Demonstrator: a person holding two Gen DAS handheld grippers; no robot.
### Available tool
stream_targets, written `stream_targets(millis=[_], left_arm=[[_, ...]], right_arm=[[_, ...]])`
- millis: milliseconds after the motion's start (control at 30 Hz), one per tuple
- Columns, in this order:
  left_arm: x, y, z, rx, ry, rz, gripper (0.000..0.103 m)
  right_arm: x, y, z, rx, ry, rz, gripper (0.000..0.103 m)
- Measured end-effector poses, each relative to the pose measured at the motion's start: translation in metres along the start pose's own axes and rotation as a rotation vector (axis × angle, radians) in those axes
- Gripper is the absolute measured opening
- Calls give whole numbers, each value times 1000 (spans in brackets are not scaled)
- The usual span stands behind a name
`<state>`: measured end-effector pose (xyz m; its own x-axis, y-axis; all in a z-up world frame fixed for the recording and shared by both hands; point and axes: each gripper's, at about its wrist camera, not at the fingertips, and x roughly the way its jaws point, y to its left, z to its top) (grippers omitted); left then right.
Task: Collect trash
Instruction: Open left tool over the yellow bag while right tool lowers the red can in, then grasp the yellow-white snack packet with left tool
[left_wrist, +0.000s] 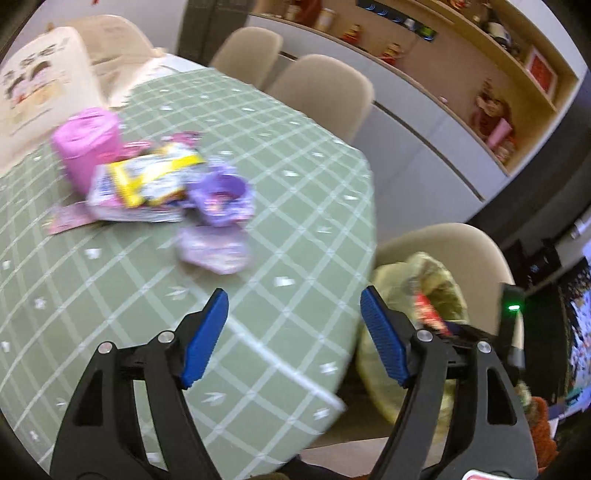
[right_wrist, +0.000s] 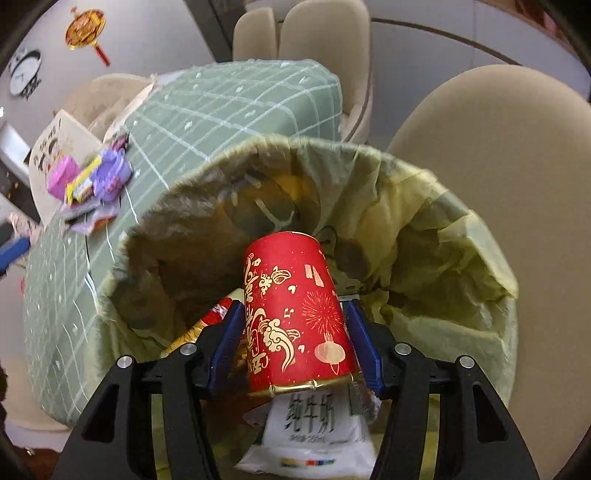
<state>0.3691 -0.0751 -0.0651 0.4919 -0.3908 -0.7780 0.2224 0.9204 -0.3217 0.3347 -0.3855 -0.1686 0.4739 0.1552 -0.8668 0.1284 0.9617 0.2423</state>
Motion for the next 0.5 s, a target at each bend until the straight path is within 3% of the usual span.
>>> stream_targets(millis=[267, 500], left_arm=[[-22, 76, -1, -66, -31, 68, 79], [-39, 116, 8, -70, -78, 70, 83]], right_arm=[[-50, 13, -5, 35, -119, -75, 57], [-89, 63, -1, -10, -231, -39, 57]])
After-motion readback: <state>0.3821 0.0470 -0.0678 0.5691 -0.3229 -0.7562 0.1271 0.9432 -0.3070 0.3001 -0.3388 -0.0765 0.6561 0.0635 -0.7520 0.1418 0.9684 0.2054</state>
